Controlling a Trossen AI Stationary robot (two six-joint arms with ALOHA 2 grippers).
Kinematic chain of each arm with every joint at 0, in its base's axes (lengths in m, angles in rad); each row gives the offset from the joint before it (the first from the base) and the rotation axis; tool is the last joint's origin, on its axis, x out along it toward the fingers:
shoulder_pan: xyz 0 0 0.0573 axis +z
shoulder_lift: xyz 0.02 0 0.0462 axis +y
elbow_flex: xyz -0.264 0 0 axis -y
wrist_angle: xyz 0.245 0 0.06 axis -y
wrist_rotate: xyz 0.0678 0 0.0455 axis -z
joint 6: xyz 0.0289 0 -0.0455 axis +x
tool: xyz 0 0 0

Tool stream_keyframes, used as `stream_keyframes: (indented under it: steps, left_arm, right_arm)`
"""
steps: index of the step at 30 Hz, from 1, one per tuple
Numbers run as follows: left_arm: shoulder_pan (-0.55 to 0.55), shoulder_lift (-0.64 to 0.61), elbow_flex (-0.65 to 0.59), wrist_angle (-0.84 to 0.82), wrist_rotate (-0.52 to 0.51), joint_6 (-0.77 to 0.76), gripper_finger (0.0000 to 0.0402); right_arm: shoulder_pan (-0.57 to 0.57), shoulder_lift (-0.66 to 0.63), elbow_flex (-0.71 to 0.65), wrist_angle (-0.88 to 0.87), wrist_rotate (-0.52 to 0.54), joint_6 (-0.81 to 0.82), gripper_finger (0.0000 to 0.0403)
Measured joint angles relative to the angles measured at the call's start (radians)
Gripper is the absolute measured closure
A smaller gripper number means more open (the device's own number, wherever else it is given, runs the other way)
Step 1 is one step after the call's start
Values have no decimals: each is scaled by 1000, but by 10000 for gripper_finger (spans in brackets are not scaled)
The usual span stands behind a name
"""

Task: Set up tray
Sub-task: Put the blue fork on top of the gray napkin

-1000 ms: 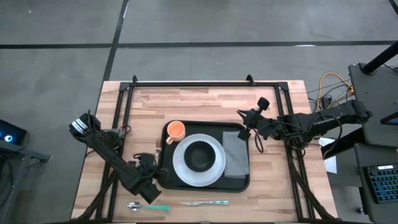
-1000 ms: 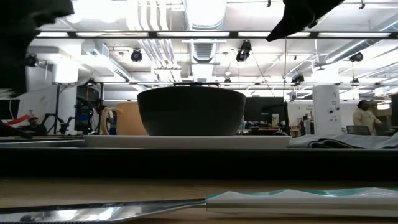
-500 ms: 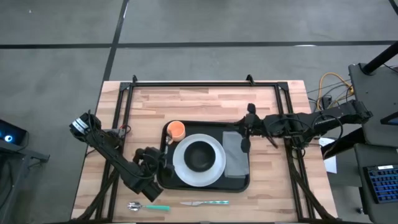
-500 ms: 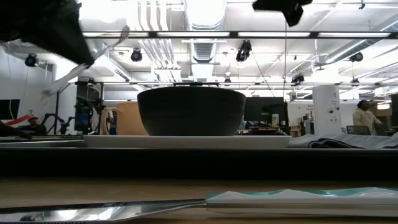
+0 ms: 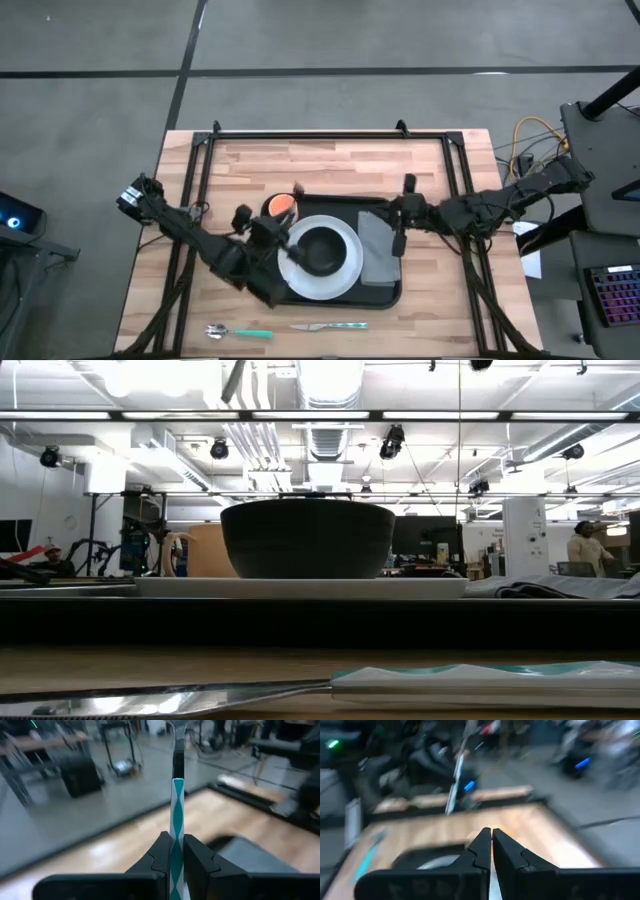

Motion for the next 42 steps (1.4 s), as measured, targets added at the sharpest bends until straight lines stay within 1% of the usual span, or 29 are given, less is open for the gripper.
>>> stream_keyframes:
  steps: [2, 3, 6, 8, 12, 15, 19, 23, 26, 30, 32, 34, 42]
  left_arm:
    - [41, 0, 22, 49, -27, 103, 389]
    - [63, 0, 28, 76, -32, 155, 389]
    - [122, 0, 24, 233, -52, 344, 389]
    - [154, 0, 3, 368, -58, 494, 389]
    - [192, 7, -40, 672, -67, 779, 389]
    - [195, 7, -75, 832, -69, 918, 389]
    - [187, 8, -104, 925, -69, 1000, 389]
    - [184, 8, -123, 938, -70, 1012, 389]
    - [185, 9, -125, 973, -70, 1020, 389]
    - [185, 9, -124, 1032, -65, 1120, 389]
    - [185, 9, -124, 1034, -41, 1135, 389]
    - [185, 9, -124, 1034, -25, 1148, 389]
    - [193, 9, -124, 1038, -22, 1234, 389]
  right_arm:
    - [48, 22, 0, 112, 129, -72, 394]
    - [66, 35, 0, 181, 160, -115, 394]
    - [88, 83, 0, 365, 172, -223, 394]
    - [90, 117, 0, 433, 173, -255, 390]
    - [65, 169, 0, 456, 174, -254, 369]
    - [36, 191, 0, 460, 189, -250, 345]
    - [-8, 211, 0, 530, 193, -273, 316]
    - [-51, 241, 0, 627, 174, -314, 305]
    - [-86, 262, 0, 657, 115, -315, 307]
    - [-120, 292, 0, 750, 49, -275, 318]
    - [-130, 302, 0, 780, 15, -277, 324]
    - [-136, 304, 0, 781, 11, -273, 330]
    - [-143, 337, 1, 791, 5, -249, 343]
